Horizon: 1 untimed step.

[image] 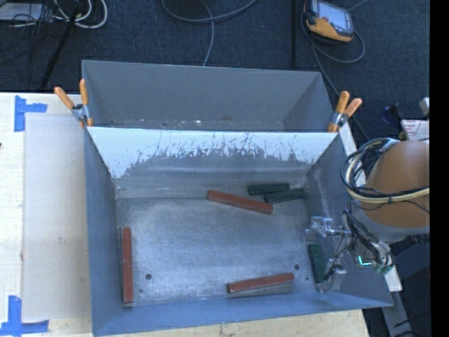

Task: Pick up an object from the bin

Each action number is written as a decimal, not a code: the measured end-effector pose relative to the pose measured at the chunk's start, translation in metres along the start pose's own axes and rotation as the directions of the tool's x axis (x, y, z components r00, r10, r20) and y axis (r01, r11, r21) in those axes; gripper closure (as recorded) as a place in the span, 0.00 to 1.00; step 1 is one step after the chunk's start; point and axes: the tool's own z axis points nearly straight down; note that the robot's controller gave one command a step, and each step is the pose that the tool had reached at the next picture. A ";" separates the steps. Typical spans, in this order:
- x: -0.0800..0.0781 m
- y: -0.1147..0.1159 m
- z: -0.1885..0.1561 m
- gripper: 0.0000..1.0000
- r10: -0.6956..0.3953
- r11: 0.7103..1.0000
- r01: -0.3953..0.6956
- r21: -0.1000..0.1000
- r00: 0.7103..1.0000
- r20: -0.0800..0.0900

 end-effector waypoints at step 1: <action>-0.010 0.064 0.072 0.00 -0.430 0.903 0.430 0.011 0.902 0.020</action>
Offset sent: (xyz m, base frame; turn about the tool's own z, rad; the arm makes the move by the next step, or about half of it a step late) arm 0.0051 0.0624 -0.0735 -0.4429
